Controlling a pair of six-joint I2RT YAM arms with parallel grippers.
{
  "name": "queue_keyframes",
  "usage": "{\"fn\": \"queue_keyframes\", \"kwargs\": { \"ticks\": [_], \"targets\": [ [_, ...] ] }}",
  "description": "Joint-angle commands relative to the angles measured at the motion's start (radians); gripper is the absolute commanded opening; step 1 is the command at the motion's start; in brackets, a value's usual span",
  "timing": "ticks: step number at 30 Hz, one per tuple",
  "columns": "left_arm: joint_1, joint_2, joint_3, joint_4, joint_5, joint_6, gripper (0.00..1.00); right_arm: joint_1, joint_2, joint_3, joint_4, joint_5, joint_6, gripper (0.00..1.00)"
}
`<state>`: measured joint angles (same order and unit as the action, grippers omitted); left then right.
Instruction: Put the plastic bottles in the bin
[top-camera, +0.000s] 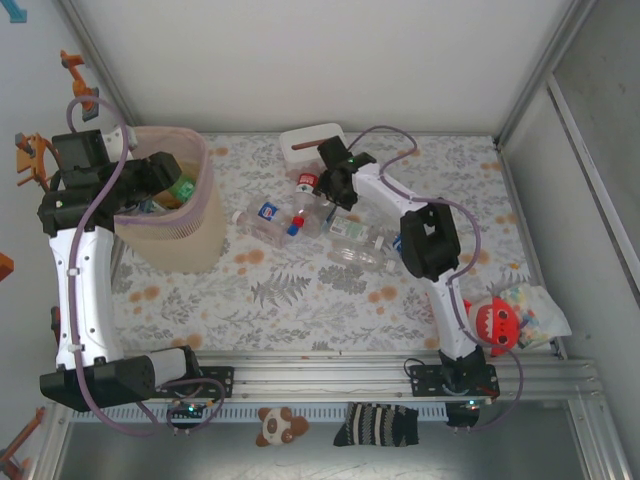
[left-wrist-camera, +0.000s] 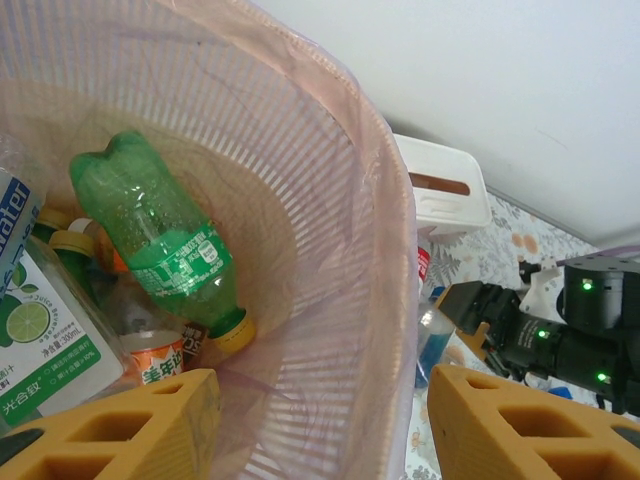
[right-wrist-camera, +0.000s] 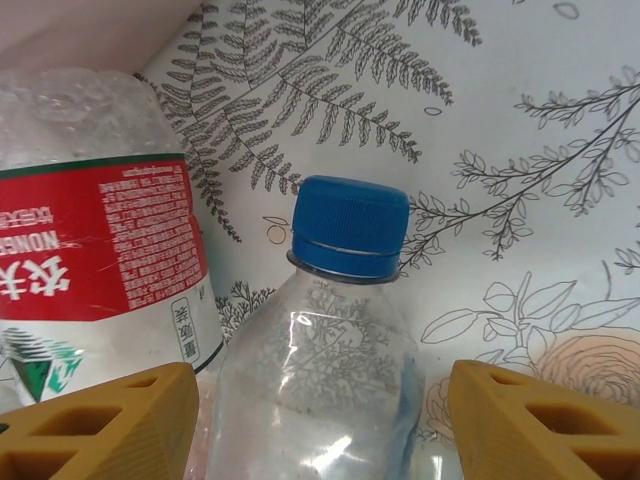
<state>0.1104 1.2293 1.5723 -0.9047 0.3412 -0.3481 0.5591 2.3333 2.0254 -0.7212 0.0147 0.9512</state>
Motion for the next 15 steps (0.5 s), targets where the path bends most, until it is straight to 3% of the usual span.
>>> {"fn": "queue_keyframes", "kwargs": {
  "ticks": [1,15],
  "targets": [
    [-0.007,-0.021,0.002,0.007,0.018,-0.008,0.57,0.008,0.022,0.031,-0.023,-0.002,0.034,0.66],
    [-0.007,-0.030,0.011,-0.011,0.008,-0.005,0.57,0.008,0.075,0.022,-0.004,-0.031,0.032,0.64]
  ]
}}
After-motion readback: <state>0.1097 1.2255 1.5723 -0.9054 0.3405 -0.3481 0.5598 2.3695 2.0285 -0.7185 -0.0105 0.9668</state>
